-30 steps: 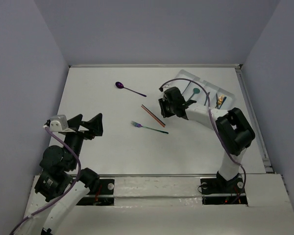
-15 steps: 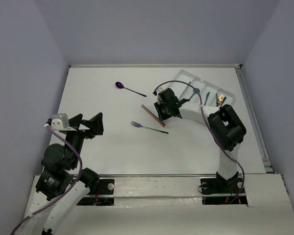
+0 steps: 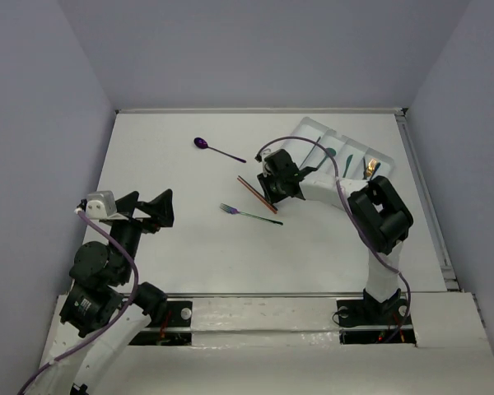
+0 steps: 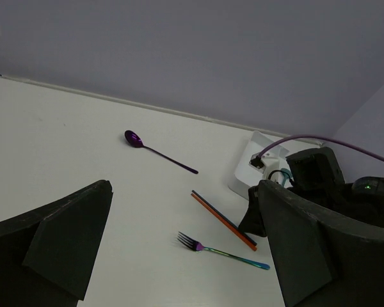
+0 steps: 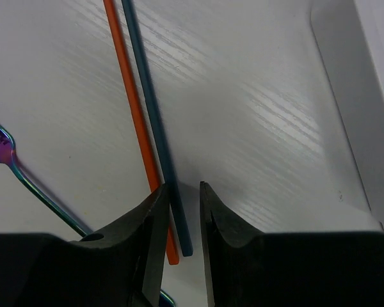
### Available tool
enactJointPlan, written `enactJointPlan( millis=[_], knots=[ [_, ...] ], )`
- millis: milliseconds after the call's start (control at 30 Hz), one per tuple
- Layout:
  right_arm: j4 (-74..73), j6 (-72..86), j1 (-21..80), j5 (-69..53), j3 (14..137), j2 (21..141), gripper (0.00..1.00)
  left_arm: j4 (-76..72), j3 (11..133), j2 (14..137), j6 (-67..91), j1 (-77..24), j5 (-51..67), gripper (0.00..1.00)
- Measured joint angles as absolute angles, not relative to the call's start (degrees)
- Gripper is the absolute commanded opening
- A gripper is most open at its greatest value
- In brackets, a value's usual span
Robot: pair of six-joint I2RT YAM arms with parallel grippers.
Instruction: Sort the eating utensils into containers
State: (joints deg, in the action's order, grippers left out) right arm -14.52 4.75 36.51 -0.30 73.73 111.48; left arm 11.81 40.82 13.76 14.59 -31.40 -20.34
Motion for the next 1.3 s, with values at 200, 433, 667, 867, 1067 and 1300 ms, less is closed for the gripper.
enactJointPlan(
  millis=[200, 433, 667, 867, 1067, 1300],
  knots=[
    [-14.4, 4.8, 36.5, 0.4, 73.7, 112.5, 0.29, 11.8, 40.8, 13.8, 14.6, -31.4, -20.3, 0.99],
    [-14.5, 4.8, 36.6, 1.8, 74.5, 113.0, 0.13, 11.8, 40.8, 13.7, 14.5, -31.0, -20.3, 0.99],
    [-15.4, 4.8, 37.3, 3.0, 76.7, 114.3, 0.00, 11.8, 40.8, 13.7, 14.4, -31.0, -20.1, 0.99],
    [-15.0, 4.7, 37.6, 3.5, 78.1, 114.5, 0.00, 11.8, 40.8, 13.7, 14.4, -31.0, -20.1, 0.99],
    [-11.9, 5.2, 37.6, 6.7, 78.2, 111.0, 0.00, 11.8, 40.8, 14.3, 14.4, -30.9, -20.5, 0.99],
    [-3.6, 11.2, 36.2, 16.1, 78.4, 108.1, 0.00, 11.8, 40.8, 18.0, 14.4, -30.4, -21.3, 0.99]
  ],
)
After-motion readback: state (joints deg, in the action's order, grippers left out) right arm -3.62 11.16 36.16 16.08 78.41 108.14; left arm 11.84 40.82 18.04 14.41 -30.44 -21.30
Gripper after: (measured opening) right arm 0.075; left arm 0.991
